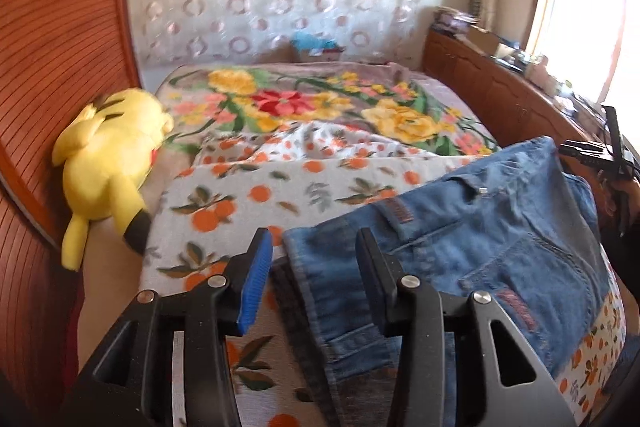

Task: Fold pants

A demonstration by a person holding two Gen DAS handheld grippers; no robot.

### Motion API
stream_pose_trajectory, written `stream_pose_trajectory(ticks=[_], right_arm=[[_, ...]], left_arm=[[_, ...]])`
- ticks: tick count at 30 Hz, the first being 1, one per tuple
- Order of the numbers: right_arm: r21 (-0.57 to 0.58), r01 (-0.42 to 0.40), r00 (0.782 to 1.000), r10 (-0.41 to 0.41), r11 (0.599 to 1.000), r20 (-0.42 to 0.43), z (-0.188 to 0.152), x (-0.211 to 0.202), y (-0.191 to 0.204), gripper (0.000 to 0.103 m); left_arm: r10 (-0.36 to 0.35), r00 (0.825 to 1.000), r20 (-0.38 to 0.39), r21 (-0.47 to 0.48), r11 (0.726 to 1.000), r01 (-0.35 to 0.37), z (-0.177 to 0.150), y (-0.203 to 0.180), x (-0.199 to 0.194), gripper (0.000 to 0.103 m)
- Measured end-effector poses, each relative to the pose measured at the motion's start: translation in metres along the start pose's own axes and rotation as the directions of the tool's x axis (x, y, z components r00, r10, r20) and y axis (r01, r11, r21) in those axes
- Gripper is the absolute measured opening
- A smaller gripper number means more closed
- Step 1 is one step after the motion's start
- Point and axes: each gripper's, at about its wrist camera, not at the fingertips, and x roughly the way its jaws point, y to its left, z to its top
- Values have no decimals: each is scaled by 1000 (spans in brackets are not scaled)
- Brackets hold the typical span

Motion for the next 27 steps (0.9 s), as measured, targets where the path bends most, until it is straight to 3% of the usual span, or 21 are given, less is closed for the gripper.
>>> stream_pose_trajectory(ticks=[3, 9, 13, 23, 27], right_arm=[[-3, -14, 1000, 14, 1000, 9, -14, -12, 3, 47], [3, -70, 997, 70, 998, -15, -36, -19, 1, 49], [5, -70, 997, 71, 998, -36, -46, -21, -7, 49], [4, -50, 996, 50, 999, -75, -54, -12, -4, 49], [12, -49, 996, 50, 999, -69, -55, -12, -2, 49]], left_arm=[[-59, 998, -15, 49, 997, 60, 6, -24, 9, 44], [-95, 990, -100, 184, 977, 112, 19, -73, 43, 44], [-126, 982, -141, 217, 964, 155, 25, -86, 57, 44], [-112, 961, -253, 267, 947, 180, 19, -93, 88, 44], [-91, 962, -257, 296, 940, 168, 15, -97, 91, 45]])
